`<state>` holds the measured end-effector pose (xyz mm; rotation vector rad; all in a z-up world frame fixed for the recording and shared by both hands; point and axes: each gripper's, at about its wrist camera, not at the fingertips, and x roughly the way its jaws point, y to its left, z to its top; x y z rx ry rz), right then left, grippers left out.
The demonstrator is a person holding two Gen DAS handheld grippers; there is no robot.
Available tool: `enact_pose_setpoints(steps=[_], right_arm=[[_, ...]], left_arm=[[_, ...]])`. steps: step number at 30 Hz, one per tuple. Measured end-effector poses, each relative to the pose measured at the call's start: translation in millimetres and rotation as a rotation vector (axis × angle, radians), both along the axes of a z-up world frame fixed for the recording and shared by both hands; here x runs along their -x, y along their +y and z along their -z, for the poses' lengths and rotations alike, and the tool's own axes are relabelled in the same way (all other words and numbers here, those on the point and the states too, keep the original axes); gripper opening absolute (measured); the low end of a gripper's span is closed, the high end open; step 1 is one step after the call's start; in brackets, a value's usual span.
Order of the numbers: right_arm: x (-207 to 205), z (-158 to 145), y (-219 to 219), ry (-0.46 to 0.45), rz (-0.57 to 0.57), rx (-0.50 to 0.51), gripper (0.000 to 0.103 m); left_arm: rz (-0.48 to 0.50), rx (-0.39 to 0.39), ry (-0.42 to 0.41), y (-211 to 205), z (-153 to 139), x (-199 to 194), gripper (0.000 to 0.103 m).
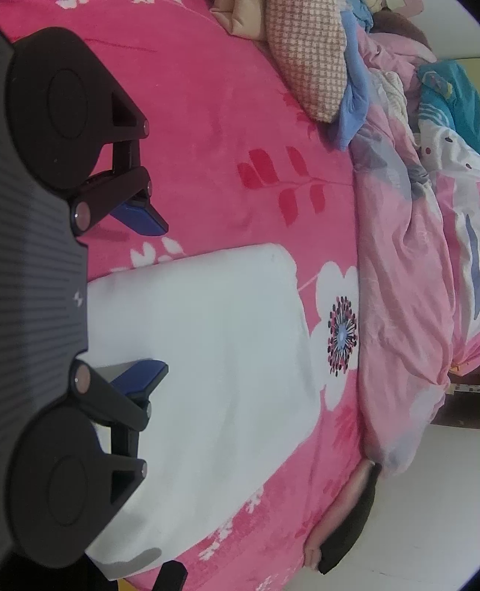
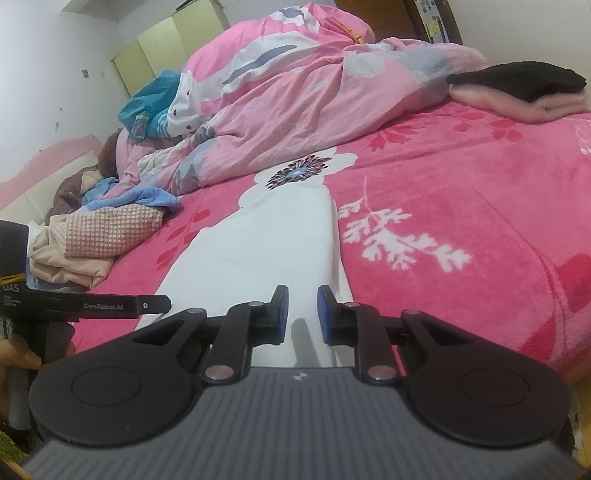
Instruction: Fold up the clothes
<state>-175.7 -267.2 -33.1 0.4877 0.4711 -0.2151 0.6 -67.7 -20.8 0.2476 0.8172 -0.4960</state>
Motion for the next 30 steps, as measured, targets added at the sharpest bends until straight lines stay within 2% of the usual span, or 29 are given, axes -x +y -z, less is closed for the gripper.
enact_pose_setpoints(steps=[3, 12, 16, 20, 24, 25, 30], right_arm=[[-3.7, -2.6, 1.3, -0.002, -0.011, 0.015, 0.017], [-31.6, -3.1, 8.0, 0.023, -0.072, 0.067, 0.017], [-42.5, 2.4, 17.0, 0.064, -0.094, 0.137, 0.017], [-44.0, 8.6, 25.6, 0.110, -0.121, 0.246, 0.016], [-39.7, 1.4, 25.2, 0.137, -0.093, 0.338, 0.019], [-38.3, -0.4, 20.8, 0.135, -0.081, 0.329, 0.021], [-36.0, -2.6, -18.9, 0.097, -0.061, 0.108, 0.033]], left_arm=[[-0.009, -0.021, -0.007, -4.1, 1.8, 0.2, 0.082], [-0.018, -0.051, -0.024, -11.5, 2.5, 1.6, 0.084], [-0.014, -0.056, -0.026, -12.1, 2.5, 0.9, 0.084], [-0.013, -0.057, -0.024, -12.5, 2.9, -0.2, 0.084], [-0.012, -0.058, -0.024, -12.9, 2.7, -0.7, 0.085], [-0.012, -0.059, -0.024, -13.3, 2.8, -0.6, 0.085], [-0.009, -0.066, -0.029, -14.3, 3.1, 0.7, 0.085]])
